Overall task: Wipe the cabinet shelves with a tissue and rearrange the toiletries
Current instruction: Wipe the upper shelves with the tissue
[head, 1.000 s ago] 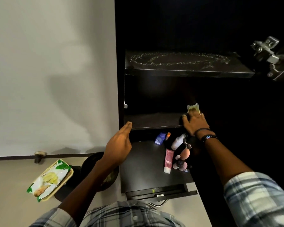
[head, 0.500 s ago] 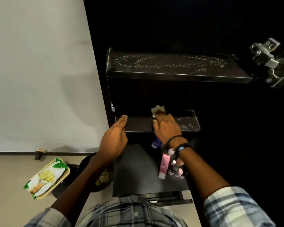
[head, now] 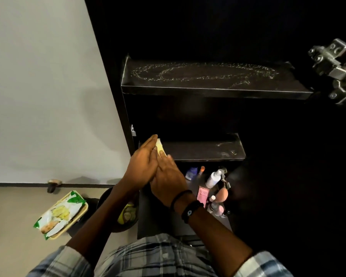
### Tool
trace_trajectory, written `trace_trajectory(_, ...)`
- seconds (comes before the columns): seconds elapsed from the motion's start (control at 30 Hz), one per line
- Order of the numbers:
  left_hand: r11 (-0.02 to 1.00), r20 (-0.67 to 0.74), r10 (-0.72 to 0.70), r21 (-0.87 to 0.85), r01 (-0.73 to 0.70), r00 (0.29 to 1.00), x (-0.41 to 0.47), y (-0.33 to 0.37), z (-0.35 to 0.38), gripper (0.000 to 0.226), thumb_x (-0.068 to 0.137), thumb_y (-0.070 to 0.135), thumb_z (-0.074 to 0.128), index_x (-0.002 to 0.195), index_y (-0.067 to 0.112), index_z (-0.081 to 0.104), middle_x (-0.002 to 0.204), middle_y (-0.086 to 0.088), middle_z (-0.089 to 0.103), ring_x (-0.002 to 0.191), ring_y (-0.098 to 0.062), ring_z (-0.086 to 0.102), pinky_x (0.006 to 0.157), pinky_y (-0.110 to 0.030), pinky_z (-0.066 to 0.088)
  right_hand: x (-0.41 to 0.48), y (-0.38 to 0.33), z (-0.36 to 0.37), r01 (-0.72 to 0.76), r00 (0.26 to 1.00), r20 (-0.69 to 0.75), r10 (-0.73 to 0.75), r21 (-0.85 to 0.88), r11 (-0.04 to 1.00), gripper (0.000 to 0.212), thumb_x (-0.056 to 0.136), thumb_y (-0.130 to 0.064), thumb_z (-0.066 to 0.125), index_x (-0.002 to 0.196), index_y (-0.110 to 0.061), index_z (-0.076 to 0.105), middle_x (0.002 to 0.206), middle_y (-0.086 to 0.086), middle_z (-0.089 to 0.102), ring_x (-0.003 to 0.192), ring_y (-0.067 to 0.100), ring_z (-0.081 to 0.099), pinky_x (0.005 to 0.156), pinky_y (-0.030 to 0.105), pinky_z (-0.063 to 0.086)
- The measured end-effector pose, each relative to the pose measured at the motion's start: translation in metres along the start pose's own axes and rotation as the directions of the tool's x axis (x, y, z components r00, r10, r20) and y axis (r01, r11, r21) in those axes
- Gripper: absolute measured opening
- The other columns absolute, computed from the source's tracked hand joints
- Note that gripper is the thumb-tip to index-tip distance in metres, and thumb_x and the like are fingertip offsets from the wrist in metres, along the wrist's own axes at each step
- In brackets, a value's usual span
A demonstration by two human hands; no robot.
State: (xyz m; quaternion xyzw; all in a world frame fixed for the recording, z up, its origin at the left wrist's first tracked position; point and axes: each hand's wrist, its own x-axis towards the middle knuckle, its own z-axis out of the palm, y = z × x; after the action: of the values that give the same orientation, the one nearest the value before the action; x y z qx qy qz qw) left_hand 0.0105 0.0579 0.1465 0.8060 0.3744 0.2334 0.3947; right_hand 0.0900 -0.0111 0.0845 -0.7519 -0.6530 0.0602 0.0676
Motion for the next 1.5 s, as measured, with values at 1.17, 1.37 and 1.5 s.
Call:
trace_trajectory(1.17,0.813,0.222,0.096,0.544,-0.205,0.970,0.031,-0.037,0.054,0.073,0.089,0.051,0.012,0.149,0.010,0.008,0.158,-0.011,0.005,0.146,-0.023,-0.001,0.115,-0.036,-0.007,-0.061,0.117,-0.042,-0.560,0.828,-0.106,0.551,-0.215,0.800,0.069,0.093,-0.038,0.016,0.124,0.009,0.055,0.123,0.030,0.058,0.117,0.038,0.057,0.102,0.044,0.044)
trace_trajectory(1.37,0.806,0.231,0.087,0.555,-0.205,0.969,0.029,-0.034,0.051,0.073,0.088,0.051,0.010,0.149,0.011,0.003,0.159,-0.009,0.001,0.146,-0.021,-0.005,0.114,-0.033,-0.010,-0.014,0.166,-0.077,-0.615,0.785,-0.098,0.612,-0.245,0.749,0.057,0.095,-0.032,0.023,0.084,0.005,0.065,0.087,0.029,0.066,0.079,0.040,0.066,0.065,0.040,0.052)
trace_trajectory(1.5,0.809,0.248,0.076,0.550,-0.205,0.966,0.028,-0.033,0.050,0.073,0.088,0.050,0.009,0.149,0.012,0.001,0.159,-0.008,-0.002,0.146,-0.020,-0.007,0.113,-0.032,-0.012,0.012,0.168,-0.093,-0.578,0.815,-0.089,0.572,-0.180,0.796,0.038,0.097,-0.016,0.033,0.101,0.004,0.065,0.106,0.026,0.066,0.101,0.040,0.060,0.089,0.040,0.043)
